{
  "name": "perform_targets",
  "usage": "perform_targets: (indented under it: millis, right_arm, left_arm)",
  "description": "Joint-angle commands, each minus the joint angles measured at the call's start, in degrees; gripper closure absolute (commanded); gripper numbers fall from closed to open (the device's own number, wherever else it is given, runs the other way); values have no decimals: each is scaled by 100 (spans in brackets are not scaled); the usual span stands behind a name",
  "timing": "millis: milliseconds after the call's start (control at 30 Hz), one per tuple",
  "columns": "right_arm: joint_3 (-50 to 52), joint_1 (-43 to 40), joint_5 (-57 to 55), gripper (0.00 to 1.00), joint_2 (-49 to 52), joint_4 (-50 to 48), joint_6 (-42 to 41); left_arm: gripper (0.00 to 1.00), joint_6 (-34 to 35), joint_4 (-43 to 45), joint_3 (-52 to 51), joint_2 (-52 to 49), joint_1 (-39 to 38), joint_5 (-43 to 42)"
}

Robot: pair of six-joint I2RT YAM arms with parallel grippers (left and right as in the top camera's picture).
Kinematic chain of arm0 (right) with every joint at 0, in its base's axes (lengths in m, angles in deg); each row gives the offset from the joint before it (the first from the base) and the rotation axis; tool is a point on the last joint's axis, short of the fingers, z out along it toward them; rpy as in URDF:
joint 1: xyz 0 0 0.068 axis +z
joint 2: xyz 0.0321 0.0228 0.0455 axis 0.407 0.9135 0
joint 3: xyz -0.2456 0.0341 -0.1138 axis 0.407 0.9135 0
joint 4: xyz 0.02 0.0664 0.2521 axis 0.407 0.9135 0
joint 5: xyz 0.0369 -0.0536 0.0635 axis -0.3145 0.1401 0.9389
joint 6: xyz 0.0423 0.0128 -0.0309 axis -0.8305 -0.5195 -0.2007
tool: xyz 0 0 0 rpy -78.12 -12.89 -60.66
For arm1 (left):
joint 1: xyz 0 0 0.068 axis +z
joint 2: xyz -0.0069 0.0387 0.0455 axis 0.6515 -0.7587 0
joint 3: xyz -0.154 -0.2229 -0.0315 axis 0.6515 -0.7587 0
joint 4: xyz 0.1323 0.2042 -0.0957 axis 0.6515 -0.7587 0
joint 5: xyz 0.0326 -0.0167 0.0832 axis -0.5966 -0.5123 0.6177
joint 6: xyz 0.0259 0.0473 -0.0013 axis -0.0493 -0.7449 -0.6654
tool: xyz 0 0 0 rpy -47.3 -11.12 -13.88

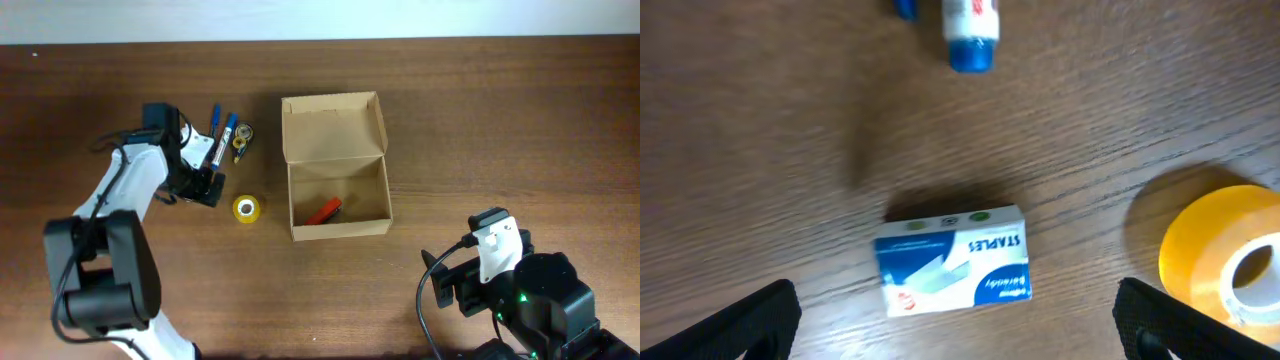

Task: Pack container
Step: 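Lower the left gripper and grasp the staples box, then carry the staples box into the cardboard box with the left gripper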

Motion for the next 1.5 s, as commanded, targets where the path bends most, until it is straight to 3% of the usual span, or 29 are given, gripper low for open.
perform_targets:
  millis: [0,533,633,867,1233,1467]
  right_arm:
    - [-7,46,-31,1,-39,-17,-17]
    - [-7,46,-31,1,-39,-17,-17]
    - [-7,46,-31,1,-39,-17,-17]
    - [-7,46,-31,1,-39,-17,-17]
    - [-7,46,-31,1,-39,-17,-17]
    - [-7,46,-31,1,-39,-17,-17]
  left_arm:
    - [0,7,98,-46,-177,-11,-166]
    - [11,7,461,-44,-601,-11,-107]
    - [27,7,461,-46,-601,-11,-105]
    - [45,11,459,-44,-601,-7,-105]
    - [50,557,433,-26,-553,-11,-173]
    - [50,841,258,195,52,-46,-380]
